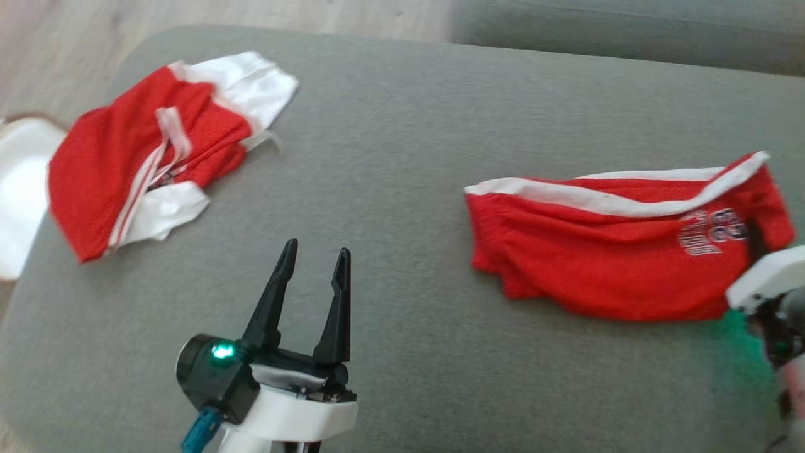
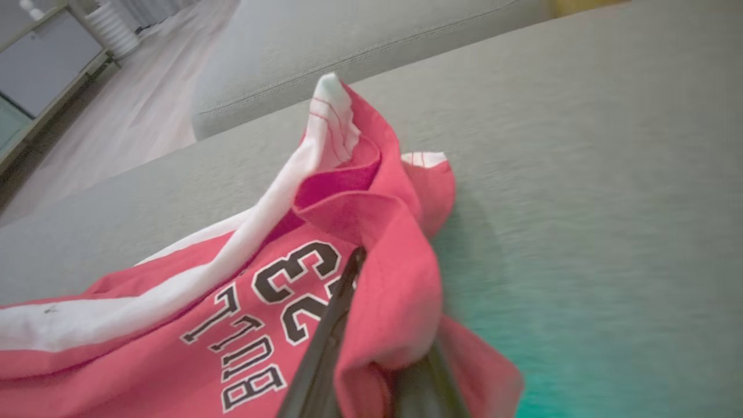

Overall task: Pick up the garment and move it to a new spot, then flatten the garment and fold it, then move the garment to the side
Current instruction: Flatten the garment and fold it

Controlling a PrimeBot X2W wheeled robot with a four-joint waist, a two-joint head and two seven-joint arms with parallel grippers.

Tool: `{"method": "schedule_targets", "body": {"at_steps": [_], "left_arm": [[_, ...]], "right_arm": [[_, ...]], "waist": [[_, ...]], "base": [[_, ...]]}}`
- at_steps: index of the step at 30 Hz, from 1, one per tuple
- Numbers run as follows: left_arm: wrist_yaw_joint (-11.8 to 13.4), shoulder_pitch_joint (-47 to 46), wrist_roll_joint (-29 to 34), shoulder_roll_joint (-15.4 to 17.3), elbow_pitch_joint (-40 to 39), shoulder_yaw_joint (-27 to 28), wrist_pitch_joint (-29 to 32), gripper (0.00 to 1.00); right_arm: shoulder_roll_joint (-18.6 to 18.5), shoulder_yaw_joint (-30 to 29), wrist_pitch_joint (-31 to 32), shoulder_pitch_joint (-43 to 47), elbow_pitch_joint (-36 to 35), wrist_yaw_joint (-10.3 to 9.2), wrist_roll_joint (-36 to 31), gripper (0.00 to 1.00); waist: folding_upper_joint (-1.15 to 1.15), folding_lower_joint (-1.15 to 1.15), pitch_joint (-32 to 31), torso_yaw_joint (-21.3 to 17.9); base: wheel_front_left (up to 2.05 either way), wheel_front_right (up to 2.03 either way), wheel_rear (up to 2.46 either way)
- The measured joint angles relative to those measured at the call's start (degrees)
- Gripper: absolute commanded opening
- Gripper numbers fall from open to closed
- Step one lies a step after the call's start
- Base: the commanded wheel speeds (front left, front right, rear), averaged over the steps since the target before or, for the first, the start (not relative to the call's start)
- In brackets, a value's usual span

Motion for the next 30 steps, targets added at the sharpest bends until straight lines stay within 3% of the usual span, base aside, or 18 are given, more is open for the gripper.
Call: {"method": "schedule_targets", "body": {"at_steps": [6, 13, 21, 30], "left_arm": [[-0.6, 0.0, 0.2, 0.0, 0.1, 0.5, 0.0, 1.00], [-1.2, 0.0, 0.2, 0.0, 1.2, 0.4, 0.0, 1.00], [-1.6, 0.3, 0.2, 0.0, 2.4, 0.3, 0.0, 1.00], [-1.5, 2.3, -0.1, 0.0, 2.8, -0.3, 0.0, 1.00]], "right_arm": [[-4.5, -0.9, -1.5, 1.1, 0.2, 0.00, 0.0, 0.00], [-4.3, -0.5, -4.0, 2.1, -1.7, 0.00, 0.6, 0.00], [1.4, 3.1, -2.7, 2.6, -14.6, 0.00, 8.6, 0.00], [9.2, 10.5, 1.5, 9.4, -25.6, 0.00, 7.9, 0.00]], "waist": [[0.00, 0.00, -0.7, -4.6], [0.00, 0.00, -1.4, -7.3], [0.00, 0.00, -3.5, -6.3], [0.00, -0.01, -5.6, -2.7]], "base": [[0.00, 0.00, 0.00], [0.00, 0.00, 0.00], [0.00, 0.00, 0.00], [0.00, 0.00, 0.00]]}}
